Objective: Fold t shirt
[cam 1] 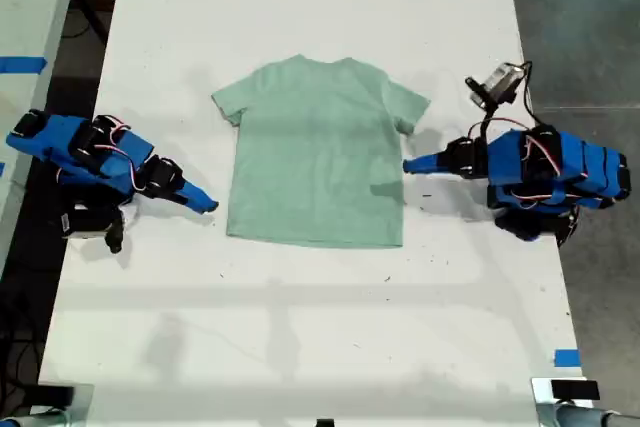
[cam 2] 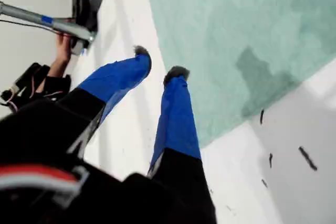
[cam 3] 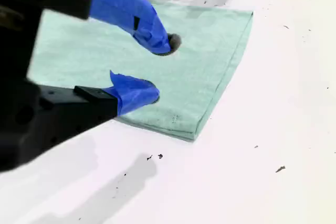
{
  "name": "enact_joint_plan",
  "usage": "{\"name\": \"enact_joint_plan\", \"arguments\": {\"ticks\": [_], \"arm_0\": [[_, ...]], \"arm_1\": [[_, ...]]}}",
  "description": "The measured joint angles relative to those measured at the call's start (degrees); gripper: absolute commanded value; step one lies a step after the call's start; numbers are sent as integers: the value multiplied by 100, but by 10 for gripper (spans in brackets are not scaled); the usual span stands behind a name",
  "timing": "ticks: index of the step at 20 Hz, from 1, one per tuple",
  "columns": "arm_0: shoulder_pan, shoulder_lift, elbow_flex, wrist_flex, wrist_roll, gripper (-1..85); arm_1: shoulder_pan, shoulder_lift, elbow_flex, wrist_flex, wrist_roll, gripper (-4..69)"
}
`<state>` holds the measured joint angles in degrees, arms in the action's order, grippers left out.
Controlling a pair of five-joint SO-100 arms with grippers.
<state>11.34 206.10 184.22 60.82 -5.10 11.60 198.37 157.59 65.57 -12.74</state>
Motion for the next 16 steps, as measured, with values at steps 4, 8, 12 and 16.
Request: {"name": "enact_joint_plan", "arguments": {"ticks": [4, 8, 12, 16], "arm_0": [[0, 0, 0, 0, 0, 113], [0, 0, 0, 0, 0, 113], [0, 0, 0, 0, 0, 113], [0, 0, 0, 0, 0, 113]], "arm_1": [[1696, -1872, -2180, 650, -905, 174], [3340, -5326, -4307, 1336, -1705, 240], [4544, -8323, -5001, 1239, -2276, 263], [5001, -10037, -5001, 483, -2540, 249]]}}
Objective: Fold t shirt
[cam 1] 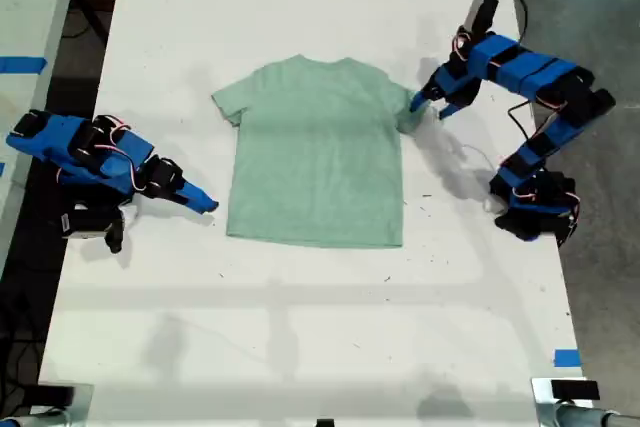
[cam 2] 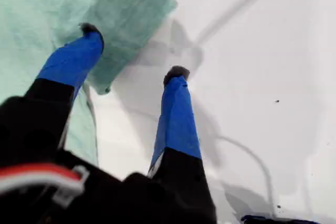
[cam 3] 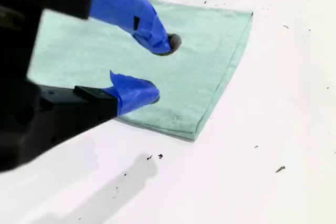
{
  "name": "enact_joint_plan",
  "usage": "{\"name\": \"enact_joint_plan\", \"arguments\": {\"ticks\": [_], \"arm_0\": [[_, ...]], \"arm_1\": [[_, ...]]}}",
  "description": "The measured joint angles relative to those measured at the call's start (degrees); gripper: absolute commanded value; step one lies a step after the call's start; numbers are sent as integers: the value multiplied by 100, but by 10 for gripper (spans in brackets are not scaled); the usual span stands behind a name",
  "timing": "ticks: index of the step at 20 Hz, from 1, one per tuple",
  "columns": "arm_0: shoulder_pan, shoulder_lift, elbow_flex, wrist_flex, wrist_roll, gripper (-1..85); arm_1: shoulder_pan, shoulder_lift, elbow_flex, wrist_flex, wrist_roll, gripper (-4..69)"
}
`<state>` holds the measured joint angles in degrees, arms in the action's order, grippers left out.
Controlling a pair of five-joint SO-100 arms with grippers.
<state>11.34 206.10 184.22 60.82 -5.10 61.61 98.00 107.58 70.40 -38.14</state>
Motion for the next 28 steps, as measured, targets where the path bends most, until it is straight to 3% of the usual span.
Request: {"name": "enact_joint_plan", "arguments": {"ticks": [7, 9, 23, 28], "arm_0": [[0, 0, 0, 0, 0, 113], [0, 0, 0, 0, 0, 113], [0, 0, 0, 0, 0, 113], [0, 0, 0, 0, 0, 113]], "arm_1": [[53, -782, -422, -492, -185, 188], [70, -791, -536, -501, -185, 12], [149, -431, -589, -580, -18, 8], [-501, 721, -633, -589, -132, 8]]}}
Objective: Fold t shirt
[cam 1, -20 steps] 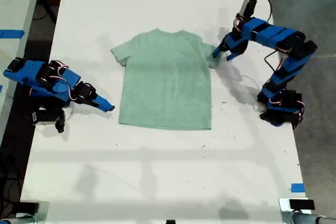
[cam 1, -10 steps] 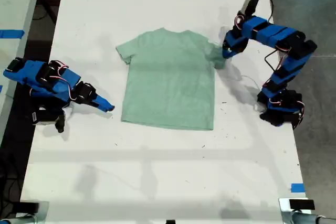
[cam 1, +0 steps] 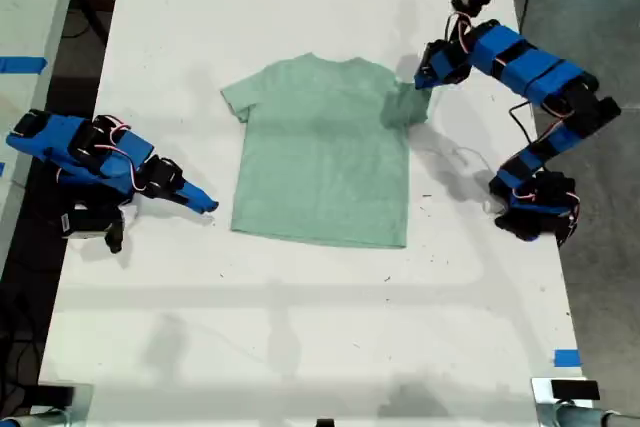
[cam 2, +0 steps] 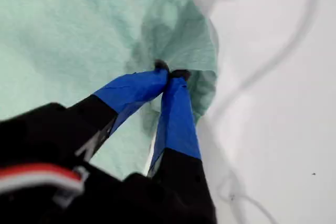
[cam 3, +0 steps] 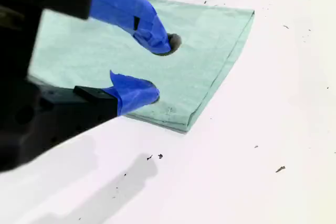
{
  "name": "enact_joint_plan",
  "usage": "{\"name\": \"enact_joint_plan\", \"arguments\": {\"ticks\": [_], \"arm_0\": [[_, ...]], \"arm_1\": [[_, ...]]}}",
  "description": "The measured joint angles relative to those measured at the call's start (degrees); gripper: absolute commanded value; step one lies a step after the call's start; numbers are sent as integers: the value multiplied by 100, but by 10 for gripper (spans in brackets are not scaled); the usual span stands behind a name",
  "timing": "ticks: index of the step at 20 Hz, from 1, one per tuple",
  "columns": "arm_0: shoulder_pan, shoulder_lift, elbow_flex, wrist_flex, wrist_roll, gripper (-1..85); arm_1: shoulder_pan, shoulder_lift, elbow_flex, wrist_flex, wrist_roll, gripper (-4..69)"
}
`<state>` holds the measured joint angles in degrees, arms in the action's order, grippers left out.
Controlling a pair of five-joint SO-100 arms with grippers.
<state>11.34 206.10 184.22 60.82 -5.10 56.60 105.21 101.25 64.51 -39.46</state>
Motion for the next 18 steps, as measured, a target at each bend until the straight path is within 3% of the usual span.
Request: {"name": "enact_joint_plan", "arguments": {"ticks": [4, 11, 18], "arm_0": [[0, 0, 0, 0, 0, 113], [0, 0, 0, 0, 0, 113], [0, 0, 0, 0, 0, 113]], "arm_1": [[-747, 141, -580, -202, -70, 12], [-2268, -422, -624, -1907, -387, 12], [-2848, -2584, -2057, -1934, -413, 12]]}}
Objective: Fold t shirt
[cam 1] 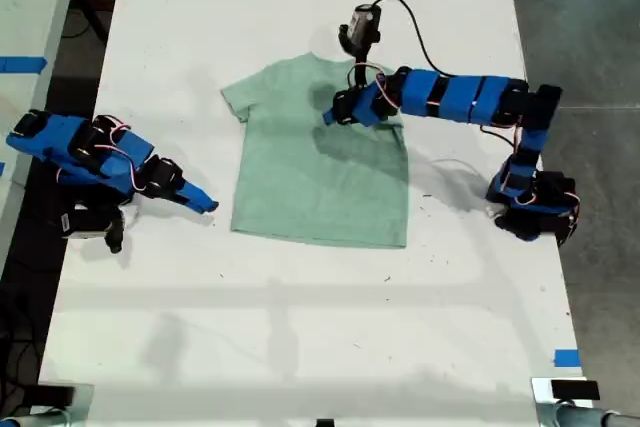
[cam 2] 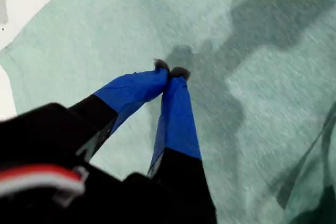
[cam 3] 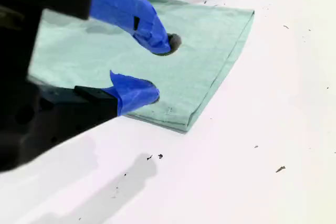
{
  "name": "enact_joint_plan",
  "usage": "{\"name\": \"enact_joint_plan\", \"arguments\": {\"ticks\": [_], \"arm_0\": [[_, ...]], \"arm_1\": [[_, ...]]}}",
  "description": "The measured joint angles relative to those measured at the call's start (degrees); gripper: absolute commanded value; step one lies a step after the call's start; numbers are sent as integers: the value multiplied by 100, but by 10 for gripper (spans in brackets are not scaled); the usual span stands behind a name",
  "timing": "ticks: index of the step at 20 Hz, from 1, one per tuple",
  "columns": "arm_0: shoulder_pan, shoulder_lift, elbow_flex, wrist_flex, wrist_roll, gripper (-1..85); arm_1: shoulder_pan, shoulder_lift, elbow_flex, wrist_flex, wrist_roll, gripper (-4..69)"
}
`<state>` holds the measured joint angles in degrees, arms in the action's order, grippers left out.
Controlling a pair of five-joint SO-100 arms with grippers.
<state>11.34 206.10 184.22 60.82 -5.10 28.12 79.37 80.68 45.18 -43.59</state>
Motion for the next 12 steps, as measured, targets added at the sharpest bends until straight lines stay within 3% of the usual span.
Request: {"name": "enact_joint_plan", "arguments": {"ticks": [5, 9, 10, 12], "arm_0": [[0, 0, 0, 0, 0, 113], [0, 0, 0, 0, 0, 113], [0, 0, 0, 0, 0, 113], [0, 0, 0, 0, 0, 113]], "arm_1": [[35, -448, -387, 431, 70, 9], [35, -88, -387, 949, 53, 224], [53, 176, -378, 1187, 62, 254], [202, 940, -387, 1723, -176, 242]]}}
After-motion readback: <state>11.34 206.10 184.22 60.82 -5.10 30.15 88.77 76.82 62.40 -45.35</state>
